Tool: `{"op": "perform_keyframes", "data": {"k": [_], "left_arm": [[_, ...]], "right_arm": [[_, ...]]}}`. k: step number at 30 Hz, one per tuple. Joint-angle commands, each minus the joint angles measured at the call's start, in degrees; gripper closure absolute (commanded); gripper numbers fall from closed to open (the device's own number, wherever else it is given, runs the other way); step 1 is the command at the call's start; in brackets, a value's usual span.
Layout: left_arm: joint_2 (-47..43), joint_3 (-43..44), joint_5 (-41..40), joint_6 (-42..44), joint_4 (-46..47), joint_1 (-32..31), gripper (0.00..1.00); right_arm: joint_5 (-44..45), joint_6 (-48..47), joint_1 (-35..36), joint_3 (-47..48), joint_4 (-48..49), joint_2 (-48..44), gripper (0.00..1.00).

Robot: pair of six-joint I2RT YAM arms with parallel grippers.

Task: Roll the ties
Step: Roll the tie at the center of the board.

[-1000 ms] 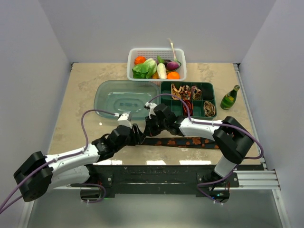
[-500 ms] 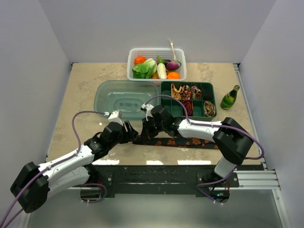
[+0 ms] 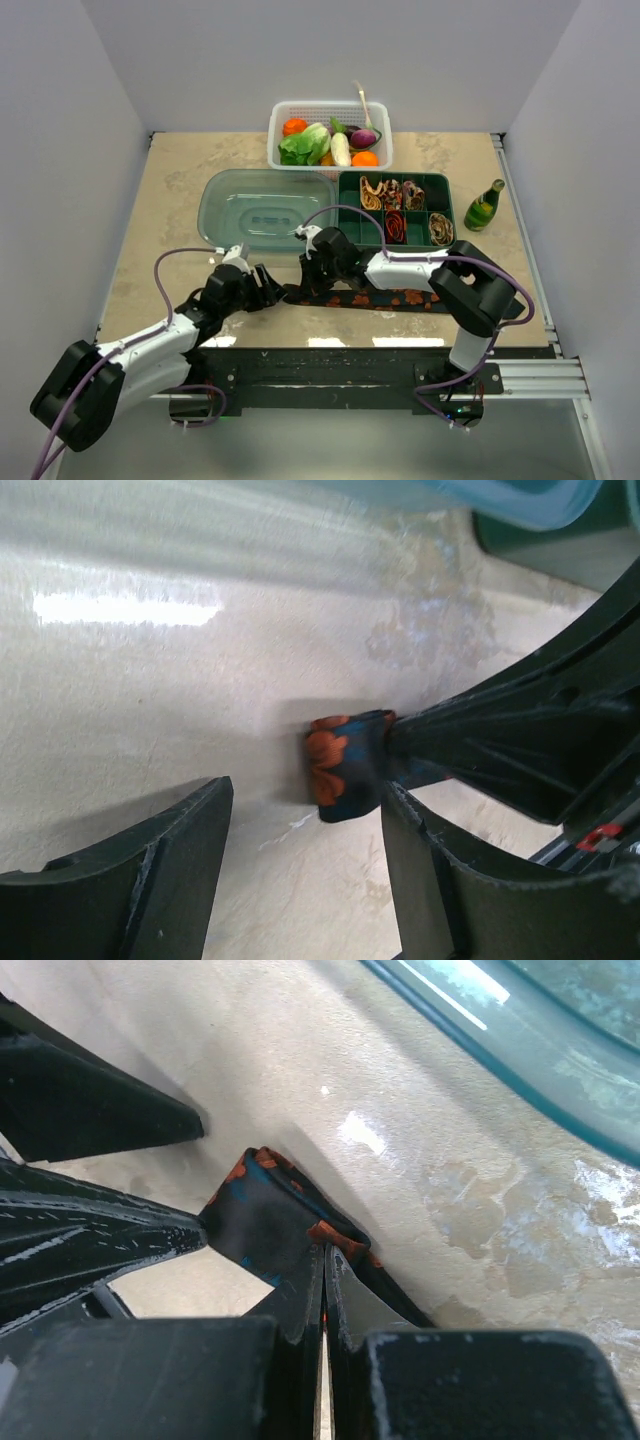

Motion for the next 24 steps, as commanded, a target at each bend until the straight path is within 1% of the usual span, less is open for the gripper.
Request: {"op": "perform_keyframes", "data": {"k": [1,3,7,10,15,19,24], "left_arm": [[2.60,-3.26,5.56,-1.83,13.01,0.87,0.34],[4.27,-4.76,6.35,-2.79,15.84,0.96,0.35],[7.35,-7.14,8.46,-5.34,24.71,1.14,0.37],[10.51,-7.49,10.22,-6.92,28.41,1.14,0.41],[12.71,-7.75,9.87,-8.94,30.01,1.14,0.46],[13.50,-7.05,8.99,-9.57,30.45,1.14,0.50],[14.91,-6.35,9.96,-9.57,31.85,1.14,0.60]], "right_arm": [[1.86,-1.33,0.11,-1.04,1.34,0.64,1.00],[1.95,-1.07,0.11,-1.57,1.70,0.29,1.00],[2.04,-0.54,0.11,-3.15,1.87,-1.20,1.00],[2.21,0.16,0.11,-4.29,2.22,-2.52,1.00],[2.48,2.35,0.28,-6.66,5.82,-4.11,1.00],[2.65,2.89,0.99,-6.67,6.62,-4.11,1.00],[2.56,3.33,1.51,-6.23,6.80,-4.11,1.00]]}}
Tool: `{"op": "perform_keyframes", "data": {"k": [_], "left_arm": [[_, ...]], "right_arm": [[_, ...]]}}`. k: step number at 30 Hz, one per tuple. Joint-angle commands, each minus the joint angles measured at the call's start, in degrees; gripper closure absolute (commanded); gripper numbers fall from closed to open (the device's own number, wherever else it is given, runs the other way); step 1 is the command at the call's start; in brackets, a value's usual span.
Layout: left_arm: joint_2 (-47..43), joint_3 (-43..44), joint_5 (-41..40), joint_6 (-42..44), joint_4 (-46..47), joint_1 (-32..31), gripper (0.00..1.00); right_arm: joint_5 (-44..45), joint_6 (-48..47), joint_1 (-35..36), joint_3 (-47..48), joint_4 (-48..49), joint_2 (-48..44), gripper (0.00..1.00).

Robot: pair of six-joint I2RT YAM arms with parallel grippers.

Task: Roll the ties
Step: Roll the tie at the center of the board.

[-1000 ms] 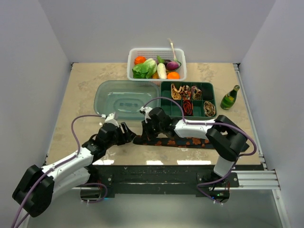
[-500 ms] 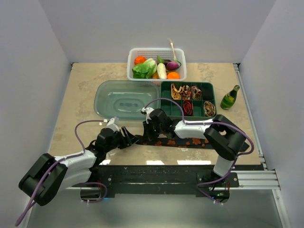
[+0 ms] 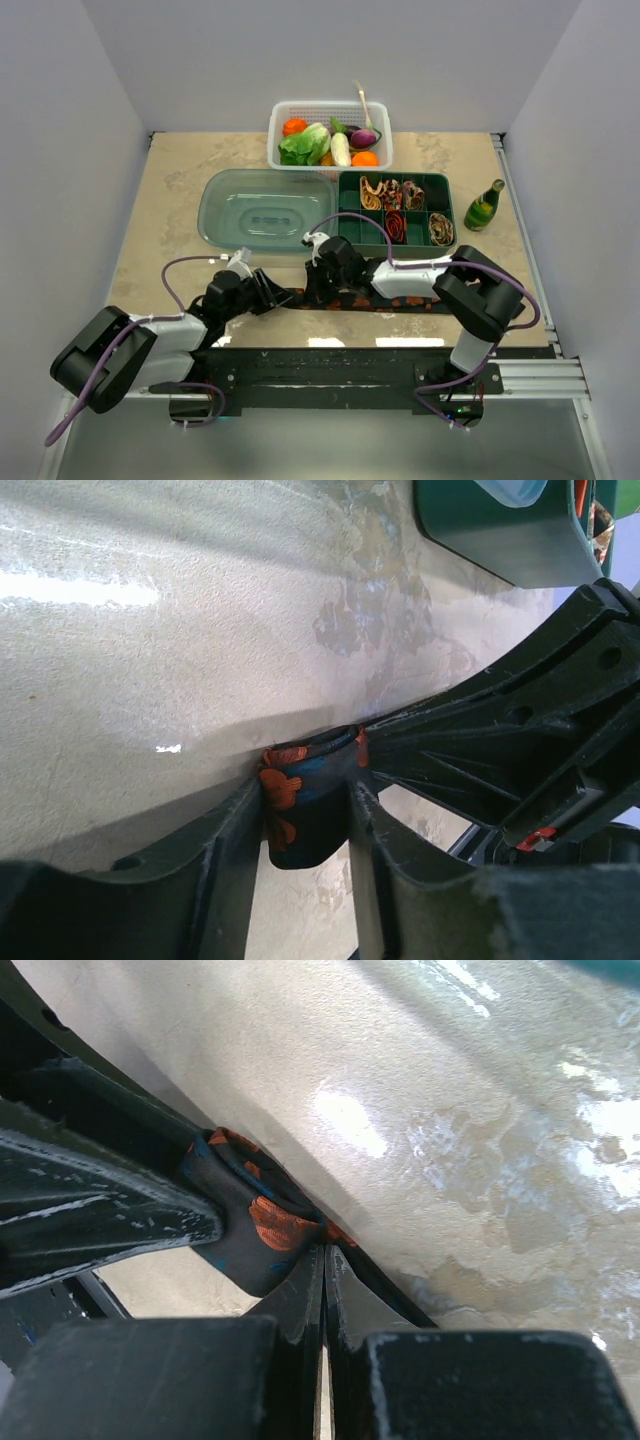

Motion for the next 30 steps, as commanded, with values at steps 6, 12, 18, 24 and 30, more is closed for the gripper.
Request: {"op": "perform_keyframes", "data": {"k": [6,12,18,24,30], "left_arm": [[1.58,1.00,2.16,1.26,4.05,0.20,0.67],[3.08,1.08,2.69,2.40,3.44,0.11,0.69],[1.94,3.19,2.34,4.42,-0.05,0.11,0.79],[-3.77,10.13,-2.48,10.57,-16.12,0.11,0.80],[-8.17,15.67,-10.21,14.79,-30.72,0.11,0.80]], "right_arm": [[2.33,0.07,0.82,1.43,-0.23,-3.15,1.00],[3.47,-0.55,0.73,2.75,-2.34,-4.91,1.00],[3.91,-0.90,0.73,3.27,-3.22,-5.44,1.00],[3.82,-1.25,0.73,3.63,-3.75,-5.44,1.00],[4.18,-1.78,0.73,4.42,-4.01,-5.27,1.00]]}}
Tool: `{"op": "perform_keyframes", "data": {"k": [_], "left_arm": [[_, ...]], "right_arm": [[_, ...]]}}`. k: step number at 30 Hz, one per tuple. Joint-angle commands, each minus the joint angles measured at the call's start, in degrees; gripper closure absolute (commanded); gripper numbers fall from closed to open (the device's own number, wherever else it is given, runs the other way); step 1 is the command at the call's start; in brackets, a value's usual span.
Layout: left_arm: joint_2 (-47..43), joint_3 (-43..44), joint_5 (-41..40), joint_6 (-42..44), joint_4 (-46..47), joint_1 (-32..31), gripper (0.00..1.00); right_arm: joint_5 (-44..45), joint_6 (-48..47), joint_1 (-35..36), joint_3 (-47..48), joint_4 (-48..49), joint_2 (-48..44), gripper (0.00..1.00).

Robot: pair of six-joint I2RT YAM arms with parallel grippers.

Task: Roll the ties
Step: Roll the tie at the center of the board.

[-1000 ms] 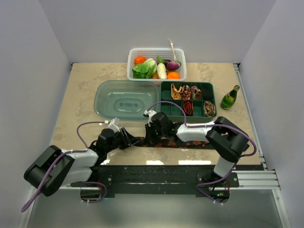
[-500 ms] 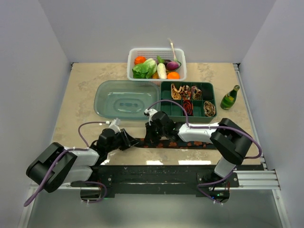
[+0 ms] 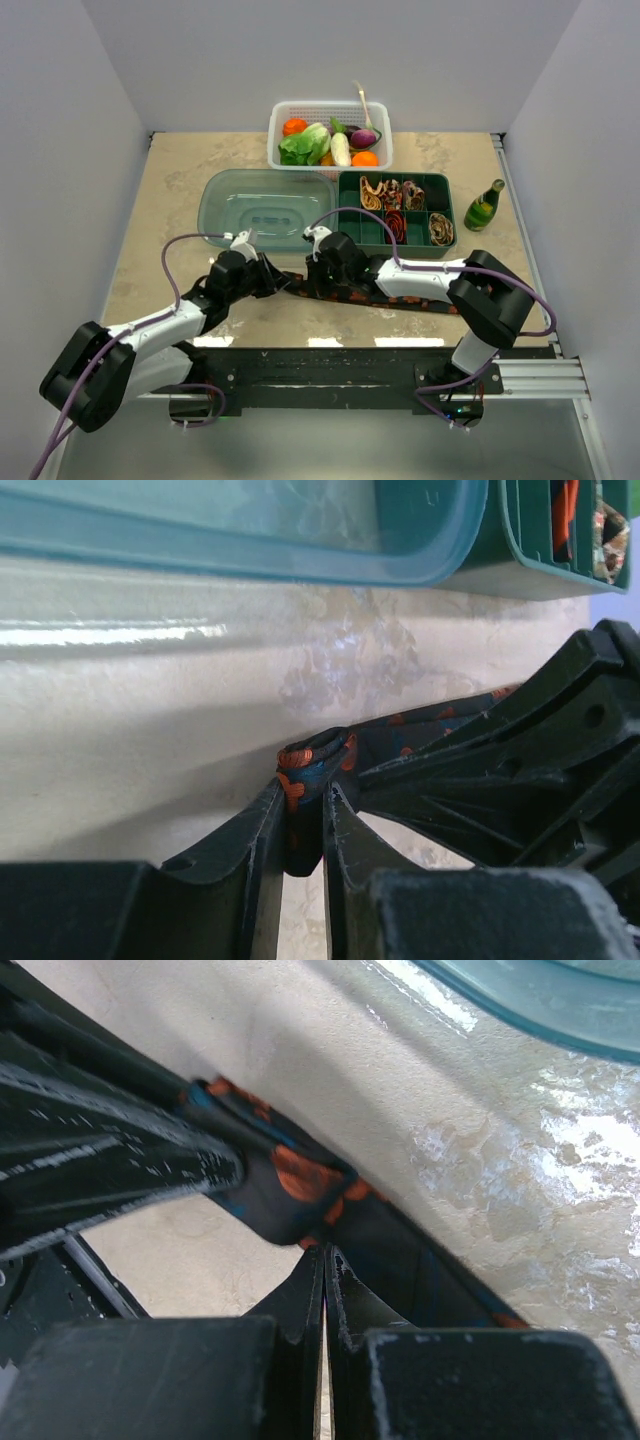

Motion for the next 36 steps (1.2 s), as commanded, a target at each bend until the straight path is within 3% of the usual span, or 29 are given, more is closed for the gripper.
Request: {"op": "perform_keyframes", "data": {"k": [1,11,23,36], "left_arm": [[-2.55,5.66,-8.17,5.22,-13.87,0.22,0.80],[-4.40,13.49,-16.97,10.84,-30.23,0.13,0.80],[-6.51,13.58,-11.53,13.04,-29.88,0.13,0.77],[-1.77,20.78,-7.74,17.35,-38.93,0.13,0.80]], "right_arm": [[1.18,-1.36,0.27,2.97,-0.01,-1.24,1.00],[-1.36,-0.40,0.36,5.52,4.11,2.97,1.00],[-5.06,3.12,3.34,9.39,9.65,12.47,1.00],[-3.30,2.68,3.43,13.17,7.46,15.45,1.00]]}}
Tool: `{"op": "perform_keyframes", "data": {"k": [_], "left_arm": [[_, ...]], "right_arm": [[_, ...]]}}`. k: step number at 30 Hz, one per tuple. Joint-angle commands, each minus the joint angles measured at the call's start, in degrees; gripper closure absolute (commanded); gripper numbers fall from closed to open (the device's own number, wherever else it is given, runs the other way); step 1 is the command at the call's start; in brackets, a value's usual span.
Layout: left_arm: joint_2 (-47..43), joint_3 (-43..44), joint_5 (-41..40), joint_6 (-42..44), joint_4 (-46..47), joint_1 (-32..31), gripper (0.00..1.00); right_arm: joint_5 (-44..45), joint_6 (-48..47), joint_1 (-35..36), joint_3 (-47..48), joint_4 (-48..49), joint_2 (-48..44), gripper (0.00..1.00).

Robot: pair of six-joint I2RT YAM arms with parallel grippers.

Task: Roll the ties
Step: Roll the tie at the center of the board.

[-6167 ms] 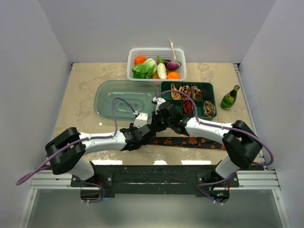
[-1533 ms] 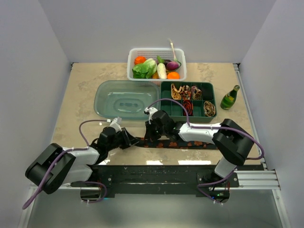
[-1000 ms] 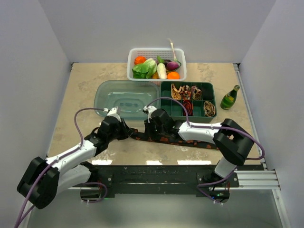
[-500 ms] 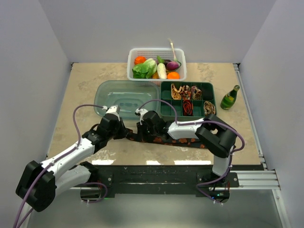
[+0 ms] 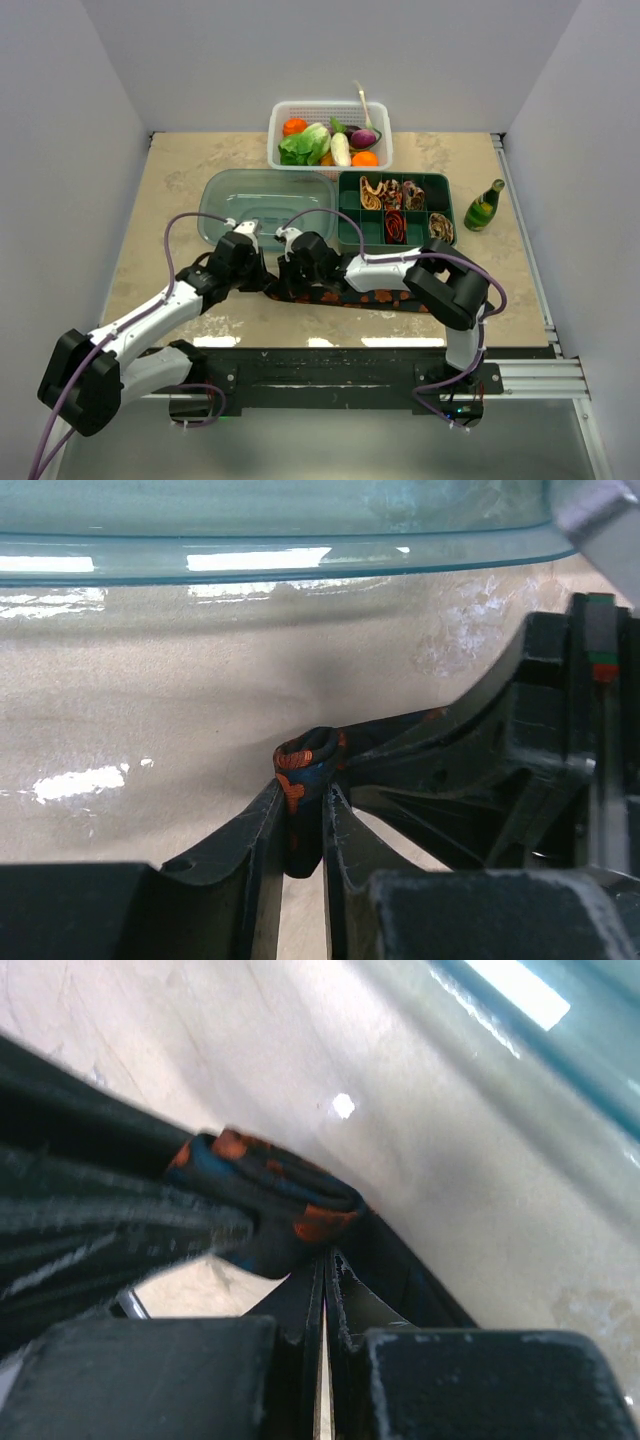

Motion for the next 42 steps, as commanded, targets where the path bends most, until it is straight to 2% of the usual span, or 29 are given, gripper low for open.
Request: {"op": "perform_keyframes", "data": {"k": [1,7,12,19,26,36,42], "left_arm": [[0.25,5.20,1.96,2.27,-4.20,0.20,0.80],[2.09,6.97,-0.13,2.19,-7.99,0.11,0.82],[4.20,7.76,-1.90,2.01,-9.22,-1.12,0.88],[7.36,9.86,-6.30,1.84,-12.21,-4.63,0.94],[9.82,12.85,-14.73,-1.41,-14.50,-10.08,1.00],[14.31,14.96,-15.70,-2.82,-12.74,-14.65,1.00],[14.22,14.96,-18.78,-3.35,-16.42,-14.74,1.00]], "right_arm": [[1.03,-0.12,0.13,3.16,0.55,2.01,1.00],[0.33,0.14,0.05,3.34,0.90,3.60,1.00],[0.76,-0.12,0.13,3.34,0.47,3.25,1.00],[0.59,0.14,0.05,3.60,0.37,3.95,1.00],[-1.52,1.46,0.05,4.04,2.22,4.65,1.00],[-6.97,4.71,0.05,4.57,5.21,6.76,1.00],[-3.37,2.78,-1.01,4.31,-0.75,1.50,1.00]]}}
